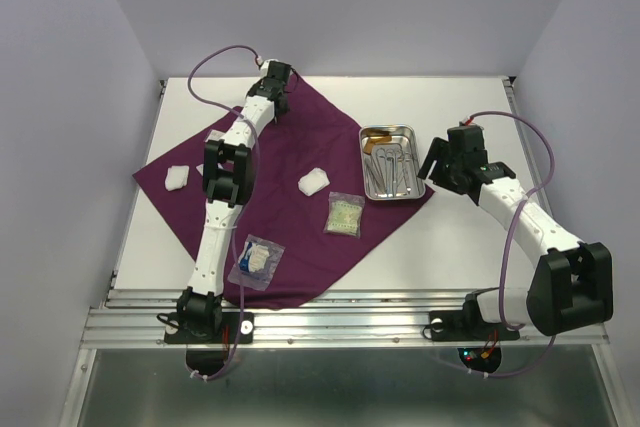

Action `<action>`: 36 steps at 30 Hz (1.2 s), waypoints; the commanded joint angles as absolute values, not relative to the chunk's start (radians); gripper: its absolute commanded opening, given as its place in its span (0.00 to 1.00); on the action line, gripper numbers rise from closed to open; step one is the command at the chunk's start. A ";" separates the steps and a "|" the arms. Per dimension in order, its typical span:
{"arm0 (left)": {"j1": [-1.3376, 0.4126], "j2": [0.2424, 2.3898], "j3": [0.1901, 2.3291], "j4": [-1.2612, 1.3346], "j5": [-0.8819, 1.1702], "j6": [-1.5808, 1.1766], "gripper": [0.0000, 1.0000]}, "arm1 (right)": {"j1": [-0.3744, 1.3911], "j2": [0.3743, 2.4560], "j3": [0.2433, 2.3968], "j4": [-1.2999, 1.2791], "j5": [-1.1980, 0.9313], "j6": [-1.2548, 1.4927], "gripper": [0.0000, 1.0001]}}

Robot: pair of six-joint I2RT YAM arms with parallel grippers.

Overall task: Prepare the surgical pack
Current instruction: Pick up the medical item from the surgical kit.

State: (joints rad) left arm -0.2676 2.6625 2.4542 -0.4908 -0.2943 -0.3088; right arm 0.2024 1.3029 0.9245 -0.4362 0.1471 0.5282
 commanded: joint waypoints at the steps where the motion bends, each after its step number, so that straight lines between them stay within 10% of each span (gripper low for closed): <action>1: -0.273 2.585 2.485 -0.473 -0.267 -0.268 0.05 | 0.198 1.293 0.928 -0.393 0.141 0.532 0.72; 36: -0.411 2.186 2.051 -0.390 -0.124 -0.307 0.00 | 0.198 1.261 0.919 -0.396 0.141 0.532 0.72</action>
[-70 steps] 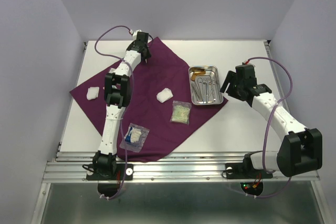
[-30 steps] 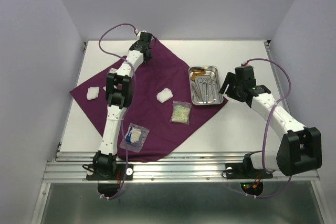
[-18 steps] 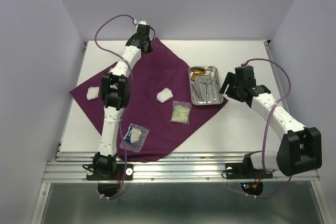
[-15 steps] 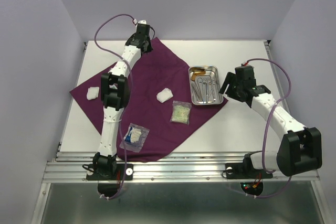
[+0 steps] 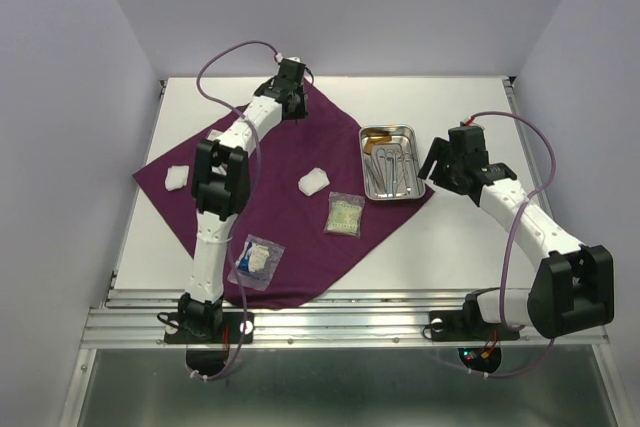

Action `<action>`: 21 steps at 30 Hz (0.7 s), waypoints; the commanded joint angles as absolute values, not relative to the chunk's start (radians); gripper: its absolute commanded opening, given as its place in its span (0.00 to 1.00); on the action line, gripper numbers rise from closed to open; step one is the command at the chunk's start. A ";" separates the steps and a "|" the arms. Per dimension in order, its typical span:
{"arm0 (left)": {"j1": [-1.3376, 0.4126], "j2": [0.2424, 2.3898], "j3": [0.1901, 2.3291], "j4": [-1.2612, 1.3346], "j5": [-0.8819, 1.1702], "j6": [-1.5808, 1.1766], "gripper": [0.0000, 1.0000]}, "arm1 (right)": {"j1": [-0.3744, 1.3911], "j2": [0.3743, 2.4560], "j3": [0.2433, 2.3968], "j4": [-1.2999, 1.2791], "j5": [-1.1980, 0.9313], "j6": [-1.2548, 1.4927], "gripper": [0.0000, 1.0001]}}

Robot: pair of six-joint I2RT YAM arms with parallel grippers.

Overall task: Prepare the surgical pack
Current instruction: Pick up the medical item from the surgical kit, then place the medical item in the container.

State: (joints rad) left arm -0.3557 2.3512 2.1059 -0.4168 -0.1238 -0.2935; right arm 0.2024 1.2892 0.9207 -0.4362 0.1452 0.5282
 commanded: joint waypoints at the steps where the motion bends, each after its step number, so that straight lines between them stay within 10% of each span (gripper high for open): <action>1: -0.422 2.156 2.013 -0.388 -0.123 -0.316 0.00 | 0.198 1.258 0.919 -0.394 0.140 0.532 0.72; 21: -0.764 2.008 1.787 -0.223 -0.123 -0.733 0.00 | 0.198 1.149 0.873 -0.403 0.190 0.538 0.73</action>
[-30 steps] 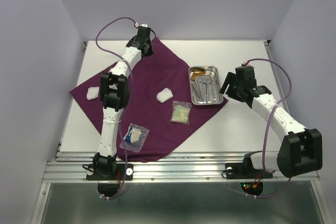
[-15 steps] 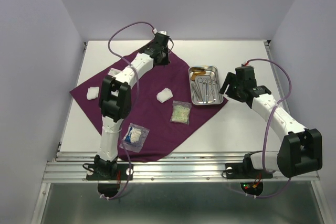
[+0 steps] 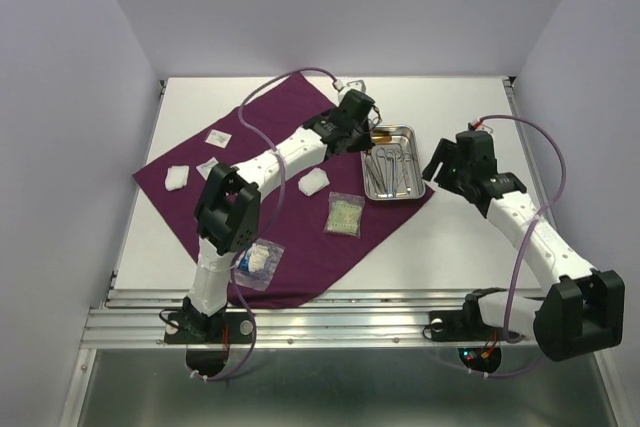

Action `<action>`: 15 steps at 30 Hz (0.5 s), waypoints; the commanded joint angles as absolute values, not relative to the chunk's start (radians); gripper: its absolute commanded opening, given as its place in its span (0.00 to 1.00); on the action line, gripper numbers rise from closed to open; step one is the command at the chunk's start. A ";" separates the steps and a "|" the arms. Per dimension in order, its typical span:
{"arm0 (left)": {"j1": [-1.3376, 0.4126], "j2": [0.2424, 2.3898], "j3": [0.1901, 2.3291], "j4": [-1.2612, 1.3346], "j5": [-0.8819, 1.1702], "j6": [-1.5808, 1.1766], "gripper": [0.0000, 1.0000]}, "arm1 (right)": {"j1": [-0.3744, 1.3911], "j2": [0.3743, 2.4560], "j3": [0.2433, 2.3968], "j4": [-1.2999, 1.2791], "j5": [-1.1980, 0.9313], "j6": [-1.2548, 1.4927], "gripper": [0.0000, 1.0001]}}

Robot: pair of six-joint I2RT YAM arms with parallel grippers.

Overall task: Prepare the surgical pack
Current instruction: Place the medical item in the container.

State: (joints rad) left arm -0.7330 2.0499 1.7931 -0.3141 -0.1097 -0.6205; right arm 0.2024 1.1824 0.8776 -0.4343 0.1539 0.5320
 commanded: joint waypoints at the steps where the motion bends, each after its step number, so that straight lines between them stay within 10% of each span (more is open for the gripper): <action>1: -0.782 2.017 1.793 -0.213 -0.120 -0.748 0.00 | 0.198 1.146 0.871 -0.406 0.189 0.538 0.73; 15: -0.870 2.167 1.809 -0.129 -0.094 -0.940 0.00 | 0.198 1.132 0.871 -0.416 0.227 0.537 0.73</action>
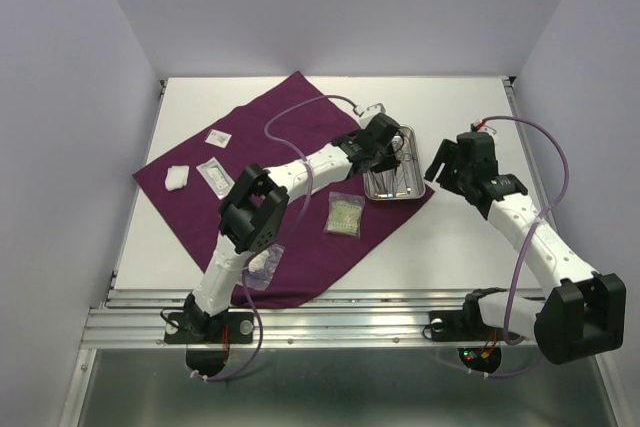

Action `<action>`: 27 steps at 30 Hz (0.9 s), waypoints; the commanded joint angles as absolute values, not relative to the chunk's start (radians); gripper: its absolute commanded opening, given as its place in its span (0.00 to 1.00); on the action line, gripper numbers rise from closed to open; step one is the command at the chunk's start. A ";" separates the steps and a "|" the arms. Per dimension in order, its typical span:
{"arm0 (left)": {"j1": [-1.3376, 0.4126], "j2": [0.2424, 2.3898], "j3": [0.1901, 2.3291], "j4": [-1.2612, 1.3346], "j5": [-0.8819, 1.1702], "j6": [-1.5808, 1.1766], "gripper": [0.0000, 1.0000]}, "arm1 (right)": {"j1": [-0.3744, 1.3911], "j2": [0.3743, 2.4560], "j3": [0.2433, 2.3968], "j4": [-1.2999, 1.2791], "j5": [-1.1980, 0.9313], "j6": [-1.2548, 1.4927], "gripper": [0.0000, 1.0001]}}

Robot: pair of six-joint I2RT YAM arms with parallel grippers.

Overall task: Prepare the surgical pack
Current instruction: Place the medical item in the container.

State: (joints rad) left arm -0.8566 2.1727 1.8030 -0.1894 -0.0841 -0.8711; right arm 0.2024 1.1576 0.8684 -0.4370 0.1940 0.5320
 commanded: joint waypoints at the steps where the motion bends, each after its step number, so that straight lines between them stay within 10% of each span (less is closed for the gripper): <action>1: -0.871 2.168 1.801 -0.120 -0.094 -0.940 0.00 | 0.198 1.134 0.871 -0.417 0.227 0.537 0.73; 5: -0.873 2.215 1.812 -0.104 -0.054 -0.953 0.01 | 0.198 1.137 0.870 -0.416 0.225 0.540 0.73; 13: -0.873 2.229 1.835 -0.121 -0.015 -0.943 0.59 | 0.198 1.143 0.868 -0.417 0.219 0.540 0.73; 27: -0.784 1.959 1.737 -0.258 -0.126 -0.784 0.52 | 0.198 1.158 0.862 -0.417 0.186 0.535 0.73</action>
State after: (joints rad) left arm -0.8433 2.1582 1.7828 -0.2169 -0.0441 -0.8585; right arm 0.2024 1.1584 0.8684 -0.4374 0.1967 0.5320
